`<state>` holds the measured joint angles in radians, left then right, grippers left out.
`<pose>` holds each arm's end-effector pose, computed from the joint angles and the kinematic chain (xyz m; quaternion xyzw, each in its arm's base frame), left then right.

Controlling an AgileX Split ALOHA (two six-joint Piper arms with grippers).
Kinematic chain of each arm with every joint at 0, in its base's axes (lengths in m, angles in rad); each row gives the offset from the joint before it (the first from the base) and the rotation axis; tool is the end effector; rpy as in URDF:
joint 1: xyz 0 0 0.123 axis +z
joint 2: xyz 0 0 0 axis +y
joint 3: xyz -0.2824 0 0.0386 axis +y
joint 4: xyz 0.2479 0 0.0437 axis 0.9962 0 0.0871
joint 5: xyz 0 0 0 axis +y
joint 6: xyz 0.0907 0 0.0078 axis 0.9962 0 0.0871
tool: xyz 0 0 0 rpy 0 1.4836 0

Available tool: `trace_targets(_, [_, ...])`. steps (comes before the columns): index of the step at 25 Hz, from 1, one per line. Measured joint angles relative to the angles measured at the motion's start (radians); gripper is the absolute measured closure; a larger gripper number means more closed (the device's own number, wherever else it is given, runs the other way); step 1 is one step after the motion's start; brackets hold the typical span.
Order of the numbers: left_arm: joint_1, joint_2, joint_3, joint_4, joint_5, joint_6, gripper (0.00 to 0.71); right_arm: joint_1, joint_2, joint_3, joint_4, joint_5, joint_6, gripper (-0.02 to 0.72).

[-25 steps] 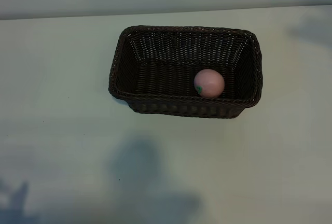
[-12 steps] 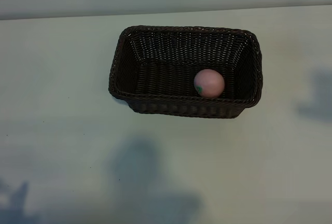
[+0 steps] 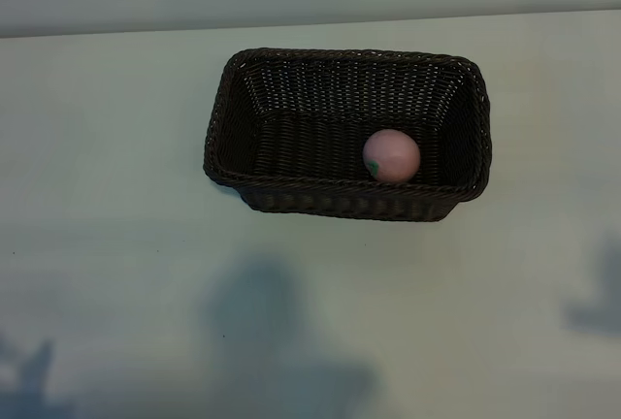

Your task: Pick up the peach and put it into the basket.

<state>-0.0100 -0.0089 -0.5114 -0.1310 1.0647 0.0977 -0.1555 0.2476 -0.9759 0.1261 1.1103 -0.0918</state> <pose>-0.0082 -0.0103 0.2805 0.0489 0.8457 -0.0422 0.5297 -0.0200 0.0135 0.4011 0.0144 0.8016 -0.0118 0.5975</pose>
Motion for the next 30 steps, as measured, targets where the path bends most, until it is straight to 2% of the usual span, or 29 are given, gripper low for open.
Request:
trace_targets(6, [0.0, 0.0, 0.0, 0.0, 0.0, 0.0, 0.117, 0.063, -0.14, 0.137, -0.005, 0.005, 0.003, 0.163])
trace_targets(11, [0.0, 0.0, 0.0, 0.0, 0.0, 0.001, 0.117, 0.065, -0.245, 0.249, -0.021, 0.016, 0.01, 0.163])
trace_targets(18, [0.0, 0.0, 0.0, 0.0, 0.0, 0.001, 0.117, 0.065, -0.255, 0.413, -0.025, 0.051, 0.018, 0.163])
trace_targets(27, [0.0, 0.0, 0.0, 0.0, 0.0, 0.001, 0.117, 0.065, -0.255, 0.461, -0.026, 0.024, 0.022, 0.163])
trace_targets(30, [0.0, 0.0, 0.0, 0.0, 0.0, 0.001, 0.117, 0.065, -0.255, 0.463, -0.04, 0.015, 0.042, 0.163])
